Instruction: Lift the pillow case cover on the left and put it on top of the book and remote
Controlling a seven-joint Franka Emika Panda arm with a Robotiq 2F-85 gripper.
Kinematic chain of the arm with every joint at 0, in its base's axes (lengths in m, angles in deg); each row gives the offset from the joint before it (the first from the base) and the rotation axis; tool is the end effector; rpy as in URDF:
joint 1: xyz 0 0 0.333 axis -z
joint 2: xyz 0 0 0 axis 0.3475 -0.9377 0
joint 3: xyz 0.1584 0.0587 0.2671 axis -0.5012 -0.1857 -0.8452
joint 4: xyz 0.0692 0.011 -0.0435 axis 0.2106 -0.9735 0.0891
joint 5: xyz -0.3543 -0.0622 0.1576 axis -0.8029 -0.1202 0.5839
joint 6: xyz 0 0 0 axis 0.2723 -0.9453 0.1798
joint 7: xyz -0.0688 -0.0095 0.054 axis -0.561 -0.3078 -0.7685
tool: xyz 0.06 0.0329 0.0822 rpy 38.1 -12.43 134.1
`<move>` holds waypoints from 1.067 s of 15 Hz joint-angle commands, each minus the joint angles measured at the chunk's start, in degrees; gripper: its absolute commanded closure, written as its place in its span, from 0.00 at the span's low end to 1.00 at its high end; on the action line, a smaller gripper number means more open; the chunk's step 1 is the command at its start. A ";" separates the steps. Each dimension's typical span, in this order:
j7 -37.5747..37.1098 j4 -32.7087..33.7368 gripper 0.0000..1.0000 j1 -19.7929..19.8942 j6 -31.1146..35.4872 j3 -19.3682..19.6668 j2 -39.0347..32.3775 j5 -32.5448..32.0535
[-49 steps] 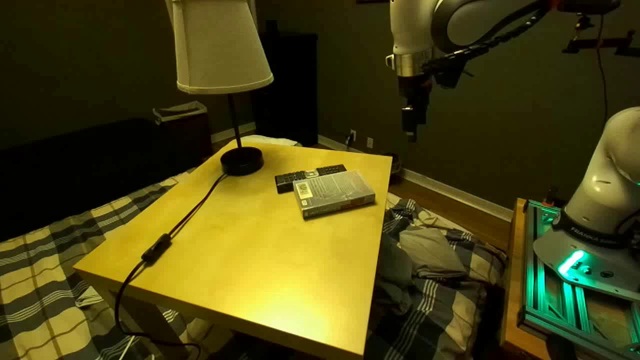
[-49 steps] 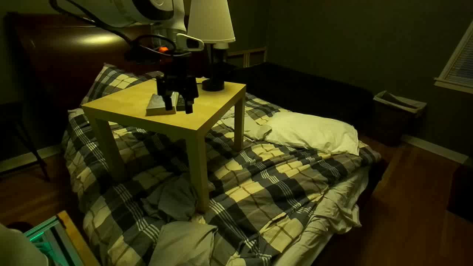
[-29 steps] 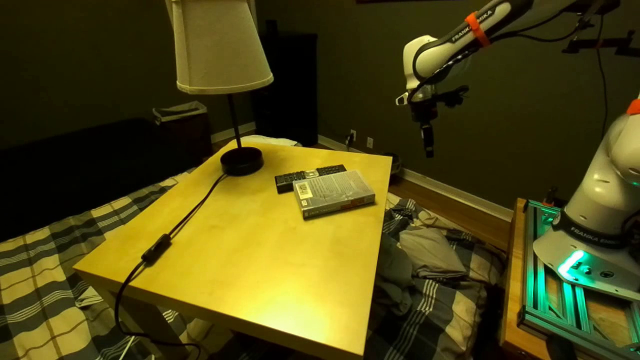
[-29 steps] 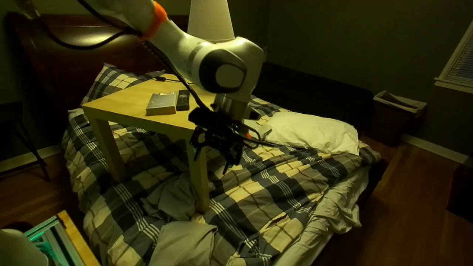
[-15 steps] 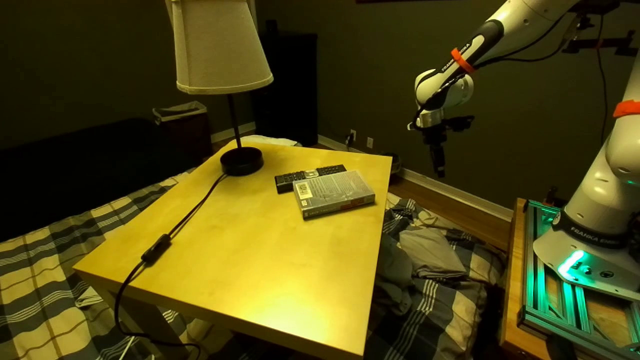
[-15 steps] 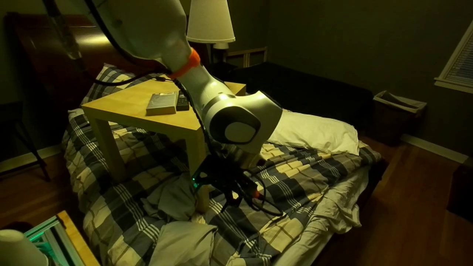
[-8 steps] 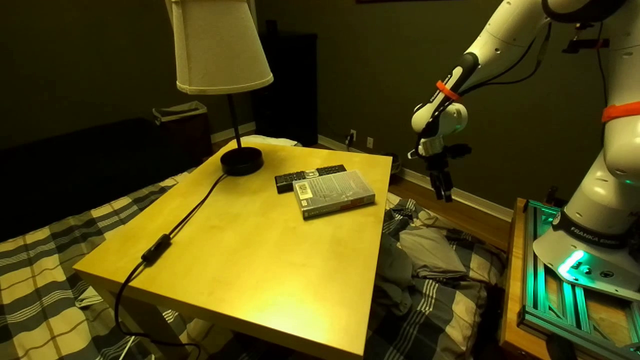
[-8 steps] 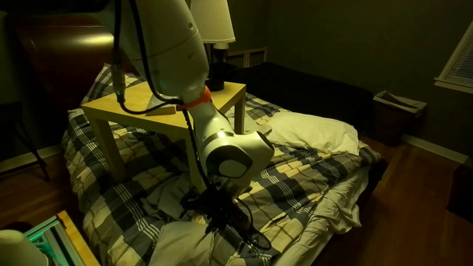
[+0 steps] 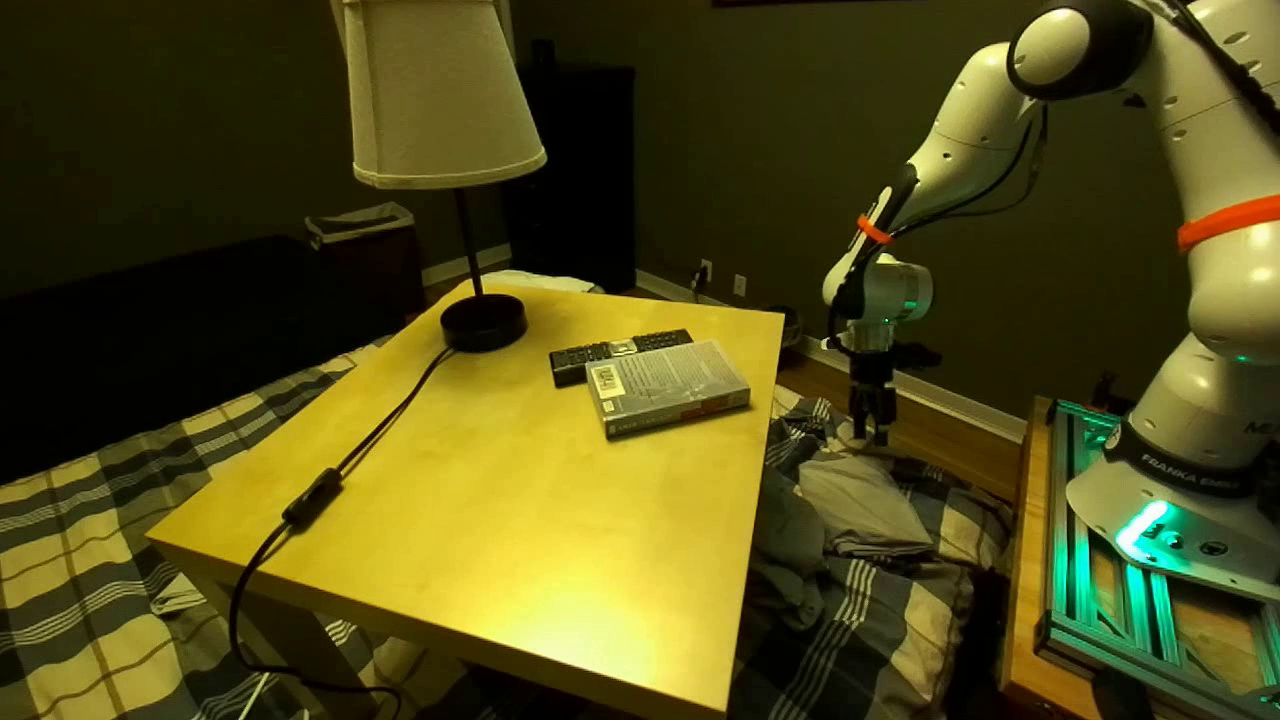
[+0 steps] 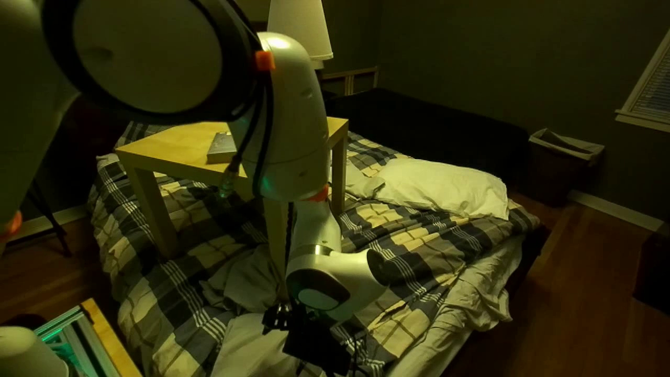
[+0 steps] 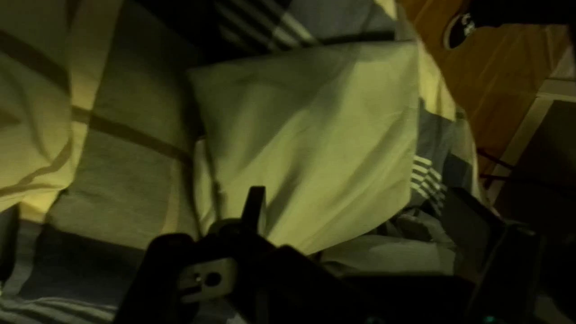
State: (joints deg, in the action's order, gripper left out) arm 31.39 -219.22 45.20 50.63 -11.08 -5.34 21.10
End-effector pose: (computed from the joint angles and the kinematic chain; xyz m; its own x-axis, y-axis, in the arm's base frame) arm 0.3864 -0.1616 0.0298 0.8166 0.5756 0.0434 0.4970 -0.6629 -0.5600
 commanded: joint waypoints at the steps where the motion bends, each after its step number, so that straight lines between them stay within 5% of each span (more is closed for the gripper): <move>1: 4.95 2.88 0.00 2.98 11.56 -4.52 -5.82 3.80; 7: -2.09 5.05 0.00 0.66 18.09 -4.76 -11.65 -3.03; 9: -4.56 5.62 0.25 -0.23 19.21 -3.84 -13.28 -6.02; 13: -8.59 6.45 0.58 0.26 20.03 -3.55 -15.12 -11.74; 16: -12.70 5.61 0.81 0.64 14.13 -4.03 -12.98 -13.74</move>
State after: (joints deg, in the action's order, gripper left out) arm 23.20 -213.72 45.69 69.39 -15.06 -19.34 10.14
